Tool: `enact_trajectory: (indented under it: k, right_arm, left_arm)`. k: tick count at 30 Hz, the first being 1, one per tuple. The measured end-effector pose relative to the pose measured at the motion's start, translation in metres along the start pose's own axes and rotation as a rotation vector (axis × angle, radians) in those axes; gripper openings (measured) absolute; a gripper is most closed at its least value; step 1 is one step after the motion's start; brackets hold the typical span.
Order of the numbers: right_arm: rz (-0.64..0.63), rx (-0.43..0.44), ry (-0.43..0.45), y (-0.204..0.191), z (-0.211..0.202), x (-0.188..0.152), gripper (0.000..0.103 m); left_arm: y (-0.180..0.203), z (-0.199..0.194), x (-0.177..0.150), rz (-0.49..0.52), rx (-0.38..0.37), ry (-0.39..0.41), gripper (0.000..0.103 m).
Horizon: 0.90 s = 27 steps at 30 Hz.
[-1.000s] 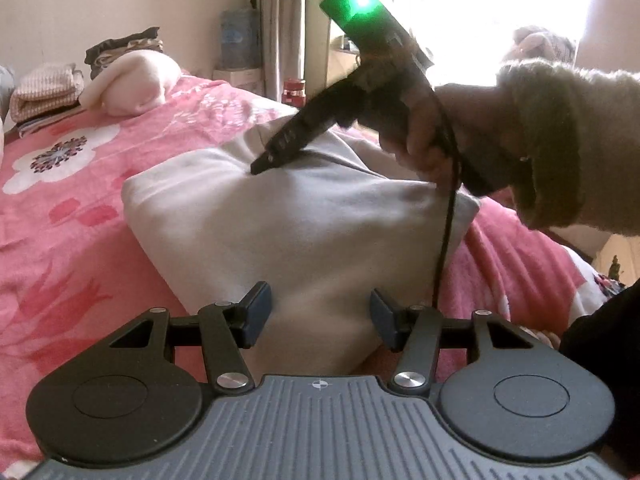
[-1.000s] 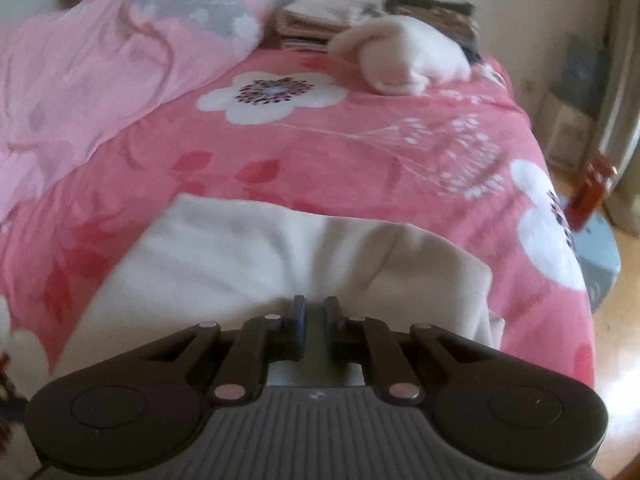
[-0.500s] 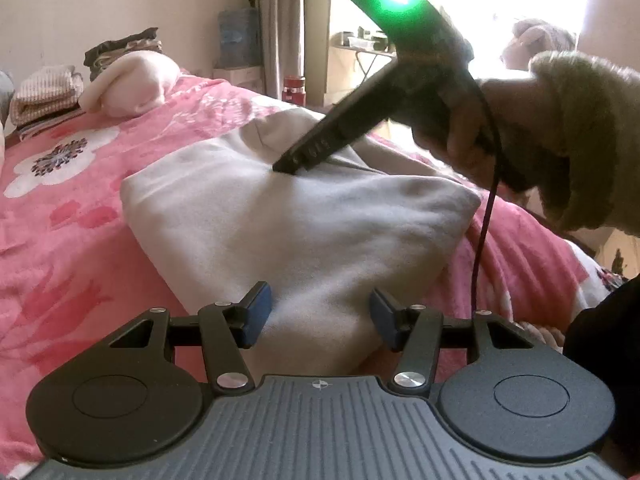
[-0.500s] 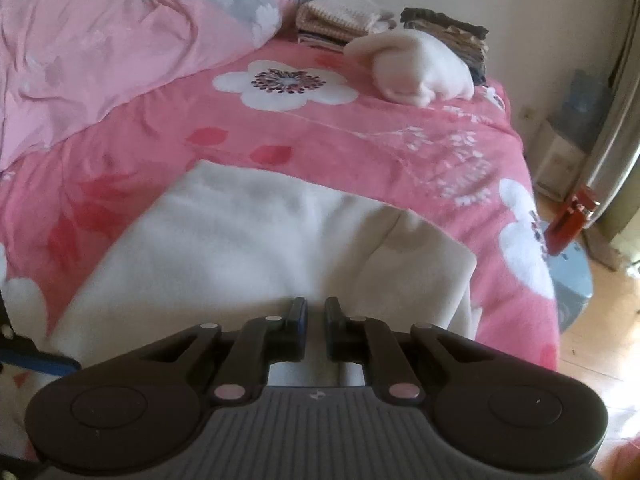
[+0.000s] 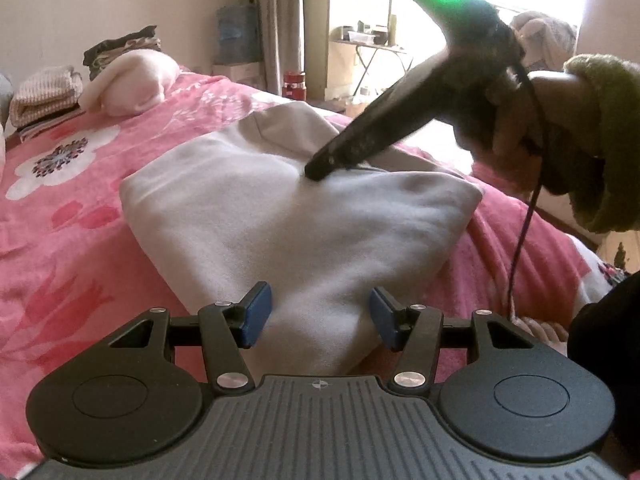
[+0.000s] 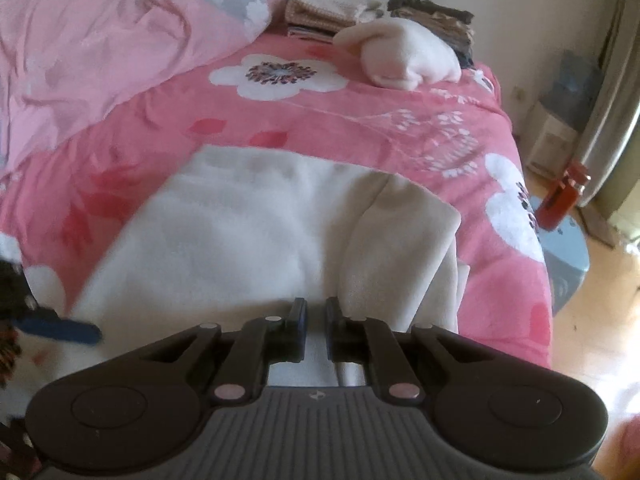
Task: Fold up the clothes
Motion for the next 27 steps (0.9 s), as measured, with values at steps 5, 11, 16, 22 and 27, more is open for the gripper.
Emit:
enact_trajectory:
  k: [5, 11, 16, 22, 27]
  right_arm:
    - [0.033, -0.008, 0.044, 0.004, -0.025, 0.001, 0.009]
    - [0.084, -0.003, -0.001, 0.013, -0.005, -0.027, 0.009]
    - [0.078, -0.012, -0.008, 0.011, -0.005, -0.024, 0.010]
    - [0.084, -0.014, 0.003, 0.012, -0.004, -0.025, 0.010]
    - [0.085, -0.015, 0.001, 0.012, -0.004, -0.024, 0.010]
  left_arm:
    - [0.001, 0.001, 0.000, -0.002, 0.003, -0.004, 0.055]
    - [0.001, 0.000, 0.001, 0.002, 0.002, -0.006, 0.055]
    - [0.001, 0.000, 0.001, -0.007, 0.003, -0.006, 0.055]
    - [0.001, 0.000, 0.000, -0.007, 0.004, -0.004, 0.055]
    - [0.000, 0.001, 0.000, -0.008, 0.003, -0.003, 0.055]
Point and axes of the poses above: each gripper's, at about its wrist camera, not at the fingertips, and z roughly the way its jaws point, y to its right, x to its top, the point moved 3 cm from there along z, roughly the way its jaws point, and after that the axes turned 6 degrees about x, right-handed, at the moved point
